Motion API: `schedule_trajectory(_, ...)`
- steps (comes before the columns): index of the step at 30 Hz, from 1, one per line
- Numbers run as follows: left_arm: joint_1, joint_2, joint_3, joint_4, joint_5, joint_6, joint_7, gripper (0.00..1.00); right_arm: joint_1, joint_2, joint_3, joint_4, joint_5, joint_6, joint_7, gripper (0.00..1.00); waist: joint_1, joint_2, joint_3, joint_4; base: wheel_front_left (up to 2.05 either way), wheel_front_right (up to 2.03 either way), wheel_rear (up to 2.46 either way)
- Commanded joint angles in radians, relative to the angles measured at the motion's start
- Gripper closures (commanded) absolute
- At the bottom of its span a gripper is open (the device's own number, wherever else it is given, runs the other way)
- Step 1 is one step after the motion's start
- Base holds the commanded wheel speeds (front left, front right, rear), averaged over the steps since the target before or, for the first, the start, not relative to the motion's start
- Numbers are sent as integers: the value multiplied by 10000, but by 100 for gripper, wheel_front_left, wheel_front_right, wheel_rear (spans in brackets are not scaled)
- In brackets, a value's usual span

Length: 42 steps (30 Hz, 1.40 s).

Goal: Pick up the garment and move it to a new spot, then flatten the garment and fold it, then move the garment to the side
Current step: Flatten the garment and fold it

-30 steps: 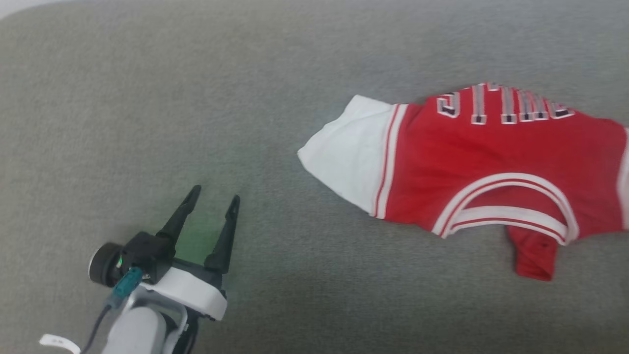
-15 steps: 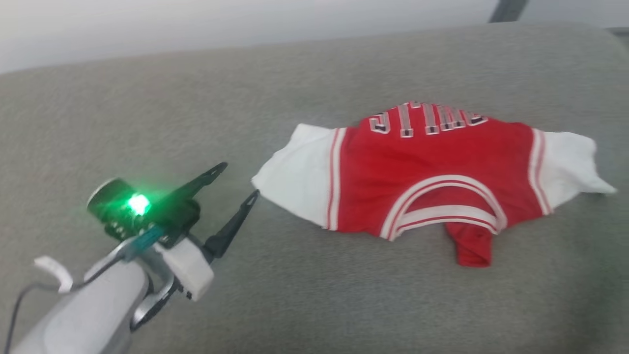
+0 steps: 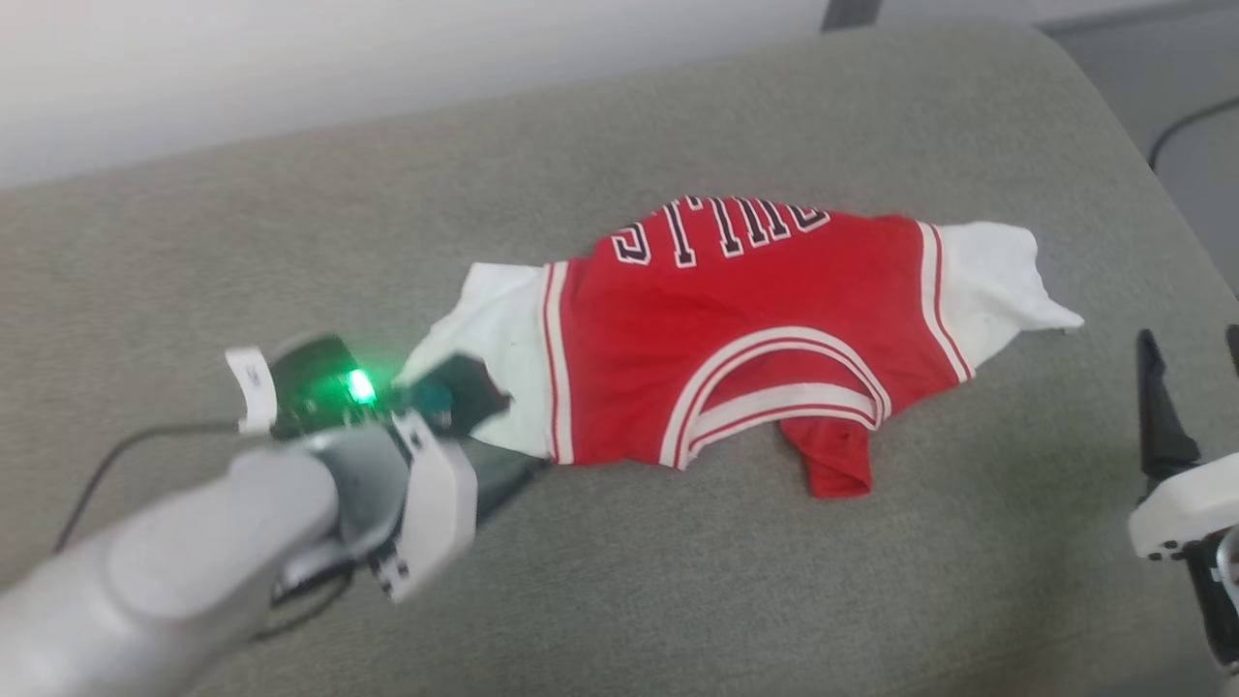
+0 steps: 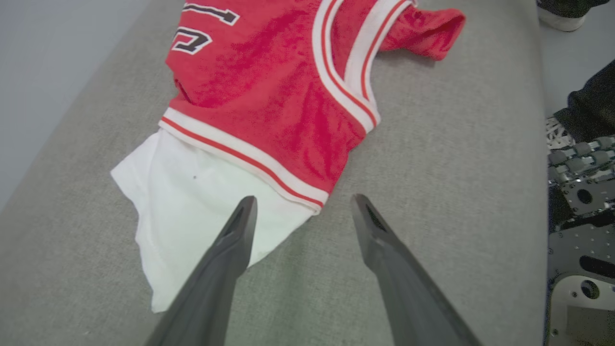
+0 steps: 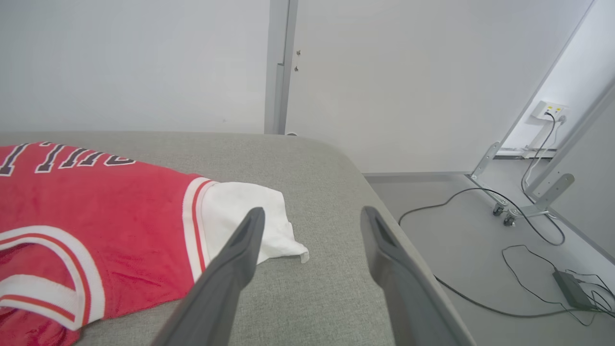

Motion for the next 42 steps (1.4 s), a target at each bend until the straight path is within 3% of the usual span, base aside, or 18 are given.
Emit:
schedule_trajectory(1,-182,0,-27,132,-32,-14,98,0,120,83,24,-106,69,-18,50,0,0,0,224,-203,0,0,0)
schedule_trajectory(10,-61,-37,-149,850,729,-5,1881,0,-85,253,305,-590,172,-18,127,0,0,0,995,-810,0,0,0)
schedule_trajectory(17,172,203,-240,1302,1647,32,2286,2,-109,213,423,-592,184,-18,76,0,0,0,1193,-914,0,0,0)
schedule_trajectory(20,128,126,-259,1369,1861,43,2404,62,-197,115,595,-620,214,-18,164,0,0,0,1283,-885,0,0,0)
schedule_trajectory(21,117,129,-266,1354,1906,43,2464,100,-239,59,682,-611,272,-18,241,0,0,0,1321,-882,0,0,0)
schedule_trajectory(25,-55,72,-286,1337,1939,37,2453,100,-418,-467,1394,-448,488,-18,756,0,0,0,1493,-856,0,0,0)
schedule_trajectory(36,-646,-299,-292,976,2126,32,2409,100,-2232,-3012,4154,391,2506,-18,3695,0,0,0,2145,-466,0,0,0)
schedule_trajectory(42,-912,-487,-293,851,2424,43,2522,100,-3519,-3440,5417,1049,3679,-18,4775,0,0,0,2532,-134,0,0,0)
